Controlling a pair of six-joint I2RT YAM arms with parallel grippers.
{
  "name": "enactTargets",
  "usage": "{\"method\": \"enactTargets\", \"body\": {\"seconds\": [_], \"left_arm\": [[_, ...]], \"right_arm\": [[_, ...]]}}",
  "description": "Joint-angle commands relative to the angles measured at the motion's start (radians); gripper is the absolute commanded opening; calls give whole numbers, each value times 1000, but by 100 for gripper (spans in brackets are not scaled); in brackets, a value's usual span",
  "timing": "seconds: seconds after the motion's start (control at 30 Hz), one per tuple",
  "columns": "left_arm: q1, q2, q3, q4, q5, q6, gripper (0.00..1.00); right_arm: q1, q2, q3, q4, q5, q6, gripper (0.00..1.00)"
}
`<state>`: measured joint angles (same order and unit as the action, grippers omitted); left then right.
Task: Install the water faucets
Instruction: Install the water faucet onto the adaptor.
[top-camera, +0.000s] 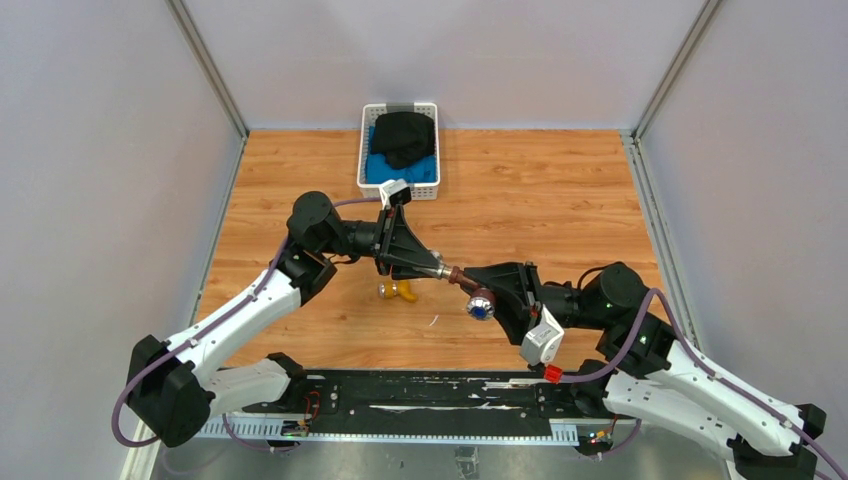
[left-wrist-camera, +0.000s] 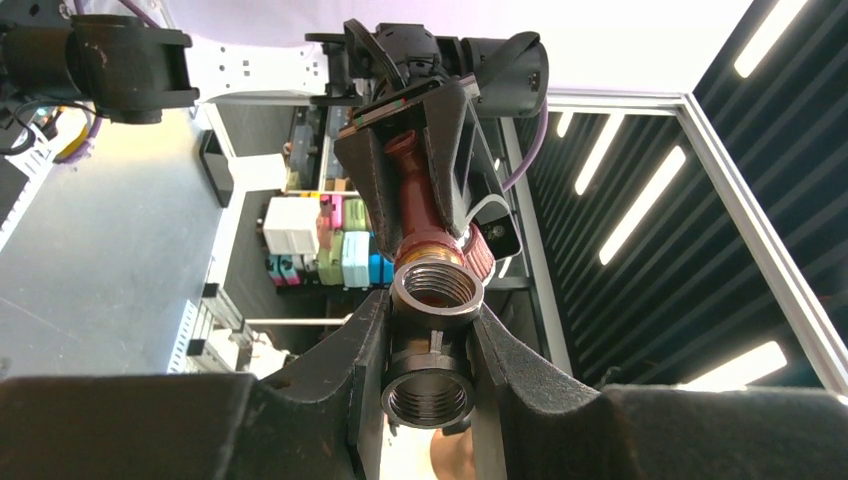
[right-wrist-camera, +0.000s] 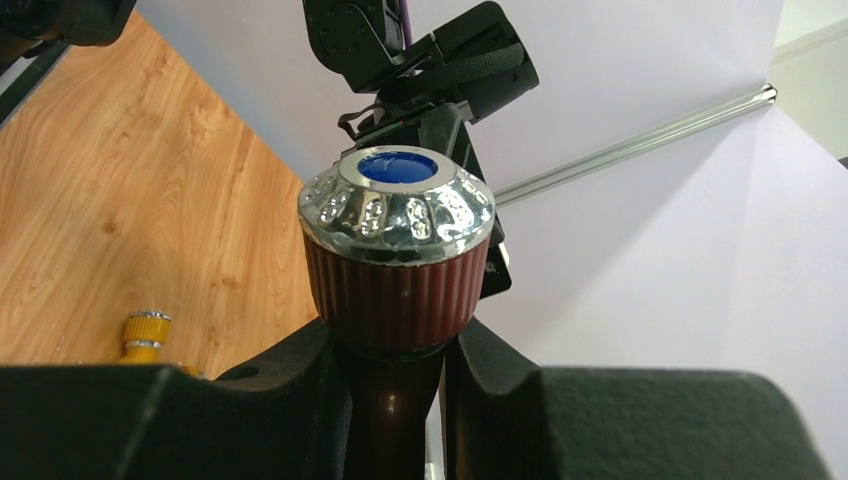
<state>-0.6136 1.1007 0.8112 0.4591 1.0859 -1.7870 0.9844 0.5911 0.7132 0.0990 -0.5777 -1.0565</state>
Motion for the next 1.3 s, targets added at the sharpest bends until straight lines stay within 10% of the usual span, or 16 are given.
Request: {"method": "enactTargets", "body": {"seconds": [0.0,1.27], "left_arm": [[-17,7,-4,4,-22,12,0],[-5,-29,-15,-14,-49,19,0]], "right_arm": [[28,47,24,-42,33,-26,0],[83,-59,1,-70,115,1,0]]}}
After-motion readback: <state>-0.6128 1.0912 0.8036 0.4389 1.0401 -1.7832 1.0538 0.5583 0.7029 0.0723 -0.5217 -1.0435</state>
